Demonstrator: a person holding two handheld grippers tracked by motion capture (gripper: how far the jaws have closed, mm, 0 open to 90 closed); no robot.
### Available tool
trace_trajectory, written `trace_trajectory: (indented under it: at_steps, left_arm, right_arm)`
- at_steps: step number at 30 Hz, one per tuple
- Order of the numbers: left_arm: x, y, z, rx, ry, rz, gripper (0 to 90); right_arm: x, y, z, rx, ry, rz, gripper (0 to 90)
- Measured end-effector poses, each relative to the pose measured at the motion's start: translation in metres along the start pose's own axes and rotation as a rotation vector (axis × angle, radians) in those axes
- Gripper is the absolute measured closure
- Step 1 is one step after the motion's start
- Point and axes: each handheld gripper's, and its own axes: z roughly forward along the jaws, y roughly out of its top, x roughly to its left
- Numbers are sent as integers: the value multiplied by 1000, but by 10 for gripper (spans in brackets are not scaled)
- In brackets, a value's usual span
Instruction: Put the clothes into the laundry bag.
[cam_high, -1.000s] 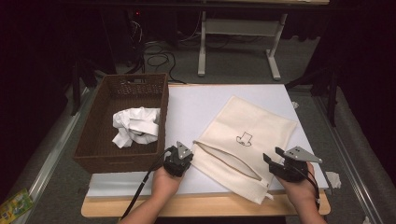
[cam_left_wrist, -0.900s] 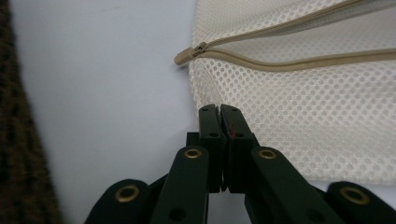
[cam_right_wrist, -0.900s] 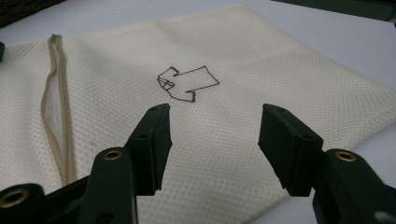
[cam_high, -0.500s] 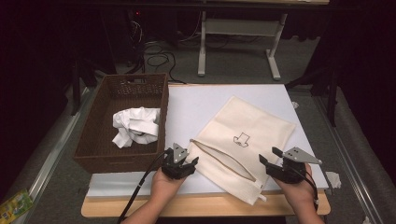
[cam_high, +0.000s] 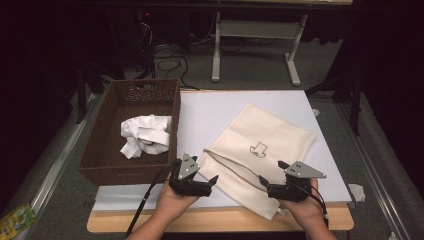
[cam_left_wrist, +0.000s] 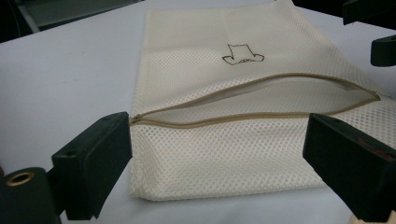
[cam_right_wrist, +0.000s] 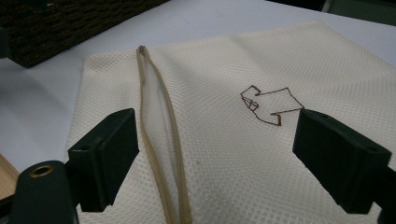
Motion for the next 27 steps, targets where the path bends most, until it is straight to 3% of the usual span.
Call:
trace_trajectory:
  at_steps: [11,13,19,27]
  left_arm:
    - [17,18,-32,-92,38,-38,0]
    - [20,20,-37,-95,33,-58,0]
    - [24,28,-48,-101,38,-64,0]
    - [44,32,-63,-115,94,-93,0]
  right_arm:
    - [-8,-2,-2,-13,-5,13,156]
    - [-9,-2,-2,-15,-4,7,156]
    - [-9,-2,-2,-15,-12,8,154]
    - [-10,-3,-3,-19,-15,8,154]
